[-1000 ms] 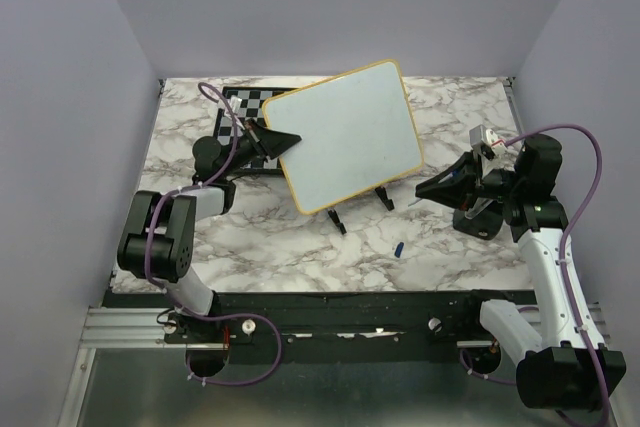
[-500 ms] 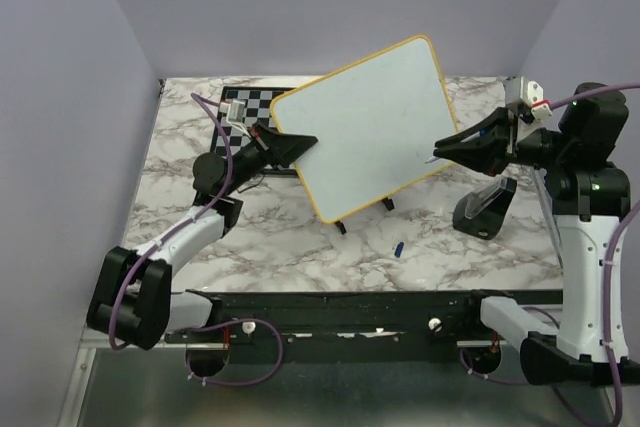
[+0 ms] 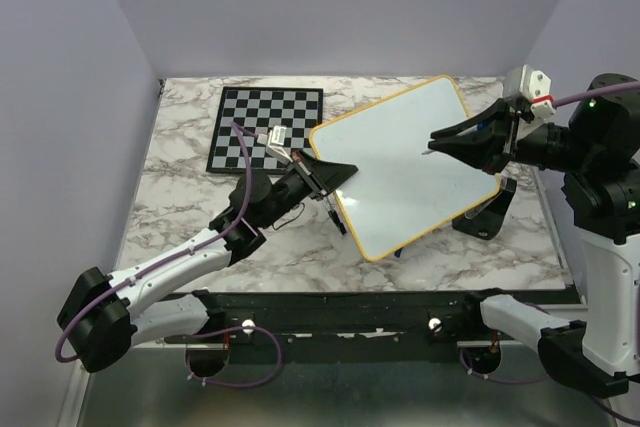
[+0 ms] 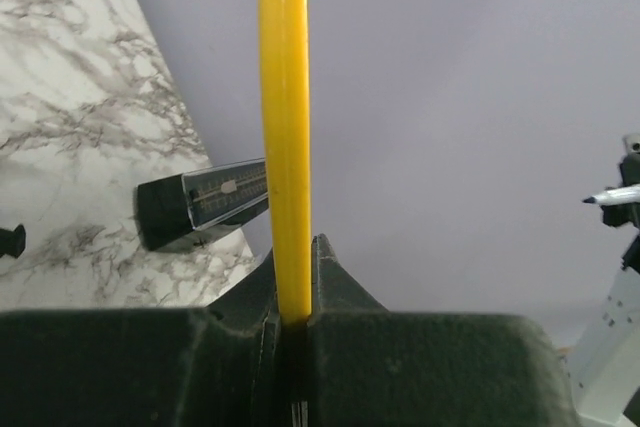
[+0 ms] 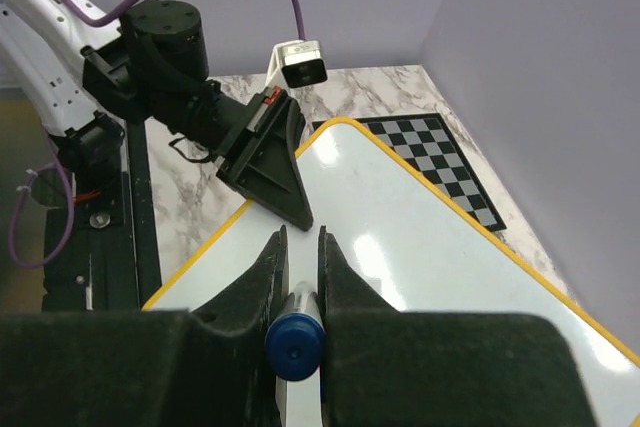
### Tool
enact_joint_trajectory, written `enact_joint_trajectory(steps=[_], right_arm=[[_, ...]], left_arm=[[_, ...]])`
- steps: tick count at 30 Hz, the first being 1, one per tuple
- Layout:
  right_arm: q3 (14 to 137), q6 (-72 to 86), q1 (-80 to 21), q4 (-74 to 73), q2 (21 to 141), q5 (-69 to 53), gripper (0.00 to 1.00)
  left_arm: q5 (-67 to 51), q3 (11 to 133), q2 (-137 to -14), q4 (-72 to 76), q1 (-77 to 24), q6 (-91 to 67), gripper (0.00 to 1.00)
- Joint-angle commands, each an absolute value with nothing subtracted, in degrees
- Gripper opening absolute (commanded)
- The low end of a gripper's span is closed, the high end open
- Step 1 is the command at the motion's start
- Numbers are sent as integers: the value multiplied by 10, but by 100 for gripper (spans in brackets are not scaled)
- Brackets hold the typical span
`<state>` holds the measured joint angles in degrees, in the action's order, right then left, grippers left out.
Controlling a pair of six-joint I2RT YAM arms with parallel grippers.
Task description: Write a sentence on the whiteboard
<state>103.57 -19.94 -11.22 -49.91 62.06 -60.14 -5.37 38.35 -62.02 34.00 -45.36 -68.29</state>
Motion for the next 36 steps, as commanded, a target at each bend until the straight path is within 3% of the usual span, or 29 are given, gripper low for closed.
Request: enact_joint_trajectory(steps=[1,12,21,36], right_arm=[[1031,-192,-140,-521,616,-533,0],[993,-185,-217,-503,636,-492,1],[1041,-153,-271,-445,689,-446,1],[1100,-111,-329,-387,762,-264,0]], left_arm=[[81,436,-583,350,-500,-711,0],[62,415,-613,487,-514,-732,0],[75,403,-597,498,-504,-756,0],[42,412,-607,487,-479,-824,0]])
